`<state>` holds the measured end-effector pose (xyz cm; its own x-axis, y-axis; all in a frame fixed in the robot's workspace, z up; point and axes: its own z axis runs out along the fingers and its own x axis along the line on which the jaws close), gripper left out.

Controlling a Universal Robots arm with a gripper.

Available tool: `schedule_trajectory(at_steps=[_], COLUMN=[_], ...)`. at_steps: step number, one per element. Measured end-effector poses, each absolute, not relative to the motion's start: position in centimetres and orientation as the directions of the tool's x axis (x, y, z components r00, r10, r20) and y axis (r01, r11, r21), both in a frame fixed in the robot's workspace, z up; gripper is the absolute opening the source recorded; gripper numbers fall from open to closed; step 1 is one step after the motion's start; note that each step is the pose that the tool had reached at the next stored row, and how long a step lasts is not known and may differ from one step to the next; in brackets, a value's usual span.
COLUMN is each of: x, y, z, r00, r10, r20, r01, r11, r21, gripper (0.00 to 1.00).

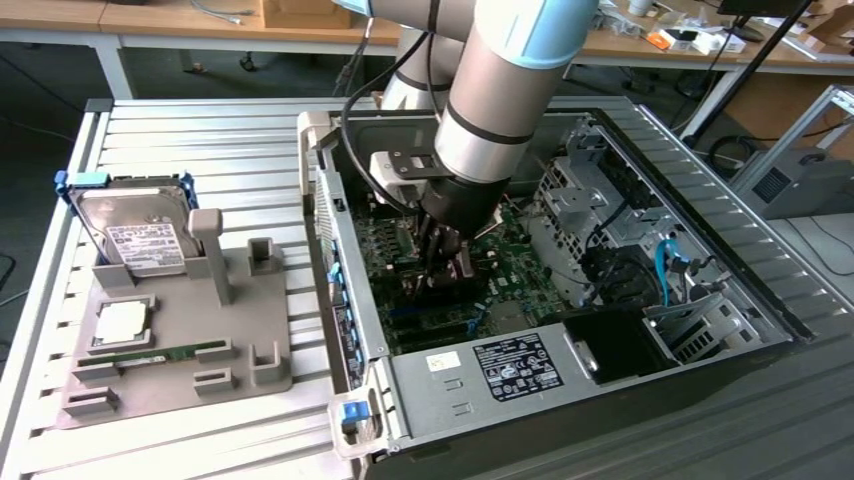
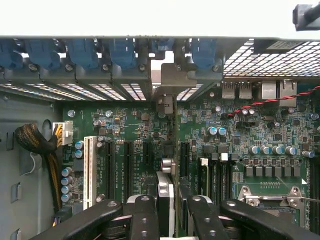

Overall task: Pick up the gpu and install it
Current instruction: 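Press down on the gpu until it lock into place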

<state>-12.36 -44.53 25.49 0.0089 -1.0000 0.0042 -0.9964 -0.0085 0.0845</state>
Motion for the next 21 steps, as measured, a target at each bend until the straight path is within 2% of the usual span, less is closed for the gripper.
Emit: schedule_trajectory(at_steps=[6,13,21], x=[-12.4,-12.4,-12.4], y=[-44.5,-44.5,-44.5], z=[25.6,27.4,27.5], r00=[0.009,0.009,0.009], r10=[-1.0,-1.0,-1.0], r20=[0.004,0.004,0.003], r01=[-0.996,-0.996,-0.996], r11=[-0.009,-0.009,-0.009], r21=[0.084,0.084,0.084], gripper=[0.27,0.27,0.27])
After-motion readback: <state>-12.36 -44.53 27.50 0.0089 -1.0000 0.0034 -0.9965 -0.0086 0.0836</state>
